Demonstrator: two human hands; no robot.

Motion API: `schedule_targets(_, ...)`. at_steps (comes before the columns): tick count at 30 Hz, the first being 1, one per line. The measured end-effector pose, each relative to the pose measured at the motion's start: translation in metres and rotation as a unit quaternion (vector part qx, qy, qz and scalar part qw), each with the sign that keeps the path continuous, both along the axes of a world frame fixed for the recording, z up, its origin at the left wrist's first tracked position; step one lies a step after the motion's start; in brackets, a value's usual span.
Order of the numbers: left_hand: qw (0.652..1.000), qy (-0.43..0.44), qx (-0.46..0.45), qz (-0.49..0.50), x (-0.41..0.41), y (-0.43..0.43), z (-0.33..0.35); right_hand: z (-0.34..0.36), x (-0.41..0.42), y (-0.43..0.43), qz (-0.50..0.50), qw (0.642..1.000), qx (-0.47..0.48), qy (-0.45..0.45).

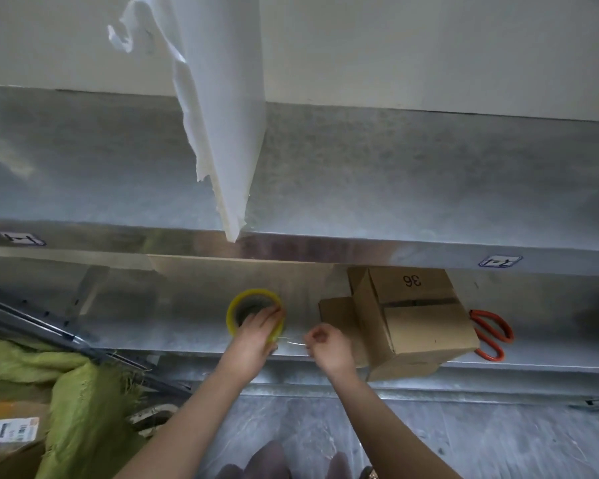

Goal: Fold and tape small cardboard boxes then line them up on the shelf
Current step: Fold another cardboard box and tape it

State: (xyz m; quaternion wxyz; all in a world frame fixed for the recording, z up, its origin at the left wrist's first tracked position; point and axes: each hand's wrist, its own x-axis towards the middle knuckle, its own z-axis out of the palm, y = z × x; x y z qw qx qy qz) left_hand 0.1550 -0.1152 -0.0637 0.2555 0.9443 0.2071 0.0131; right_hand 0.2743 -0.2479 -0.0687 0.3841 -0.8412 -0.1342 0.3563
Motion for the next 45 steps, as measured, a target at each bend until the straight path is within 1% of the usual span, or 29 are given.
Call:
schedule_targets(3, 1.000, -0.002, 0.017, -0.005, 0.000, 0.003, -0.007, -0.011, 0.003, 0.002, 0.035, 0.996, -0.041, -0.075)
schedule_targets(6, 1.000, -0.010, 0.012, 0.001, 0.000, 0.003, -0.006, -0.017, -0.003, 0.003, 0.050, 0.986, -0.057, -0.150)
schedule_targets(8, 1.000, -0.008, 0.025, -0.001, -0.001, 0.003, -0.004, -0.020, -0.009, 0.003, 0.051, 0.978, -0.069, -0.191)
schedule_targets(11, 0.998, 0.016, 0.055, -0.003, -0.002, 0.001, -0.001, -0.016, -0.009, 0.006, 0.069, 0.974, -0.090, -0.199)
schedule_targets(14, 0.994, 0.077, 0.080, -0.001, -0.004, -0.001, 0.003, 0.001, -0.011, 0.005, 0.142, 0.960, -0.113, -0.212)
schedule_targets(16, 0.989, 0.083, 0.117, -0.016, -0.005, -0.004, 0.009, 0.020, -0.017, -0.007, 0.189, 0.944, -0.090, -0.256)
schedule_targets(17, 0.989, 0.072, 0.129, -0.021, -0.004, -0.006, 0.016, 0.031, -0.020, -0.017, 0.204, 0.930, -0.061, -0.299)
schedule_targets(20, 0.992, 0.004, 0.124, -0.017, 0.008, -0.026, 0.040, 0.067, -0.018, -0.049, 0.208, 0.864, 0.037, -0.457)
schedule_targets(21, 0.993, -0.019, 0.118, -0.016, 0.017, -0.036, 0.047, 0.077, -0.012, -0.058, 0.198, 0.847, 0.051, -0.491)
schedule_targets(23, 0.992, -0.038, 0.119, -0.024, 0.039, -0.059, 0.063, 0.092, 0.005, -0.077, 0.180, 0.835, 0.035, -0.519)
schedule_targets(26, 0.989, -0.051, 0.133, -0.032, 0.075, -0.096, 0.075, 0.102, 0.042, -0.105, 0.157, 0.839, -0.011, -0.520)
schedule_targets(30, 0.991, -0.071, 0.115, 0.010, 0.111, -0.140, 0.076, 0.097, 0.095, -0.146, 0.131, 0.849, -0.033, -0.511)
schedule_targets(32, 0.990, -0.069, 0.116, 0.044, 0.121, -0.154, 0.071, 0.092, 0.118, -0.162, 0.133, 0.872, -0.058, -0.468)
schedule_targets(34, 0.991, -0.056, 0.094, 0.081, 0.127, -0.163, 0.065, 0.083, 0.138, -0.174, 0.149, 0.903, -0.072, -0.396)
schedule_targets(35, 0.992, -0.056, 0.058, 0.096, 0.130, -0.166, 0.061, 0.079, 0.145, -0.177, 0.151, 0.918, -0.057, -0.362)
schedule_targets(37, 0.988, -0.074, -0.059, 0.119, 0.133, -0.172, 0.055, 0.076, 0.153, -0.181, 0.142, 0.945, -0.001, -0.294)
schedule_targets(38, 0.980, -0.090, -0.121, 0.128, 0.135, -0.175, 0.053, 0.075, 0.154, -0.181, 0.134, 0.954, 0.028, -0.268)
schedule_targets(40, 0.954, -0.120, -0.228, 0.152, 0.137, -0.181, 0.051, 0.071, 0.152, -0.181, 0.118, 0.966, 0.071, -0.219)
schedule_targets(42, 0.916, -0.145, -0.319, 0.195, 0.139, -0.183, 0.051, 0.065, 0.150, -0.183, 0.118, 0.972, 0.096, -0.182)
schedule_targets(43, 0.901, -0.151, -0.348, 0.210, 0.138, -0.183, 0.051, 0.062, 0.150, -0.184, 0.126, 0.970, 0.102, -0.183)
schedule_targets(45, 0.896, -0.152, -0.356, 0.219, 0.134, -0.183, 0.052, 0.058, 0.155, -0.186, 0.148, 0.962, 0.106, -0.203)
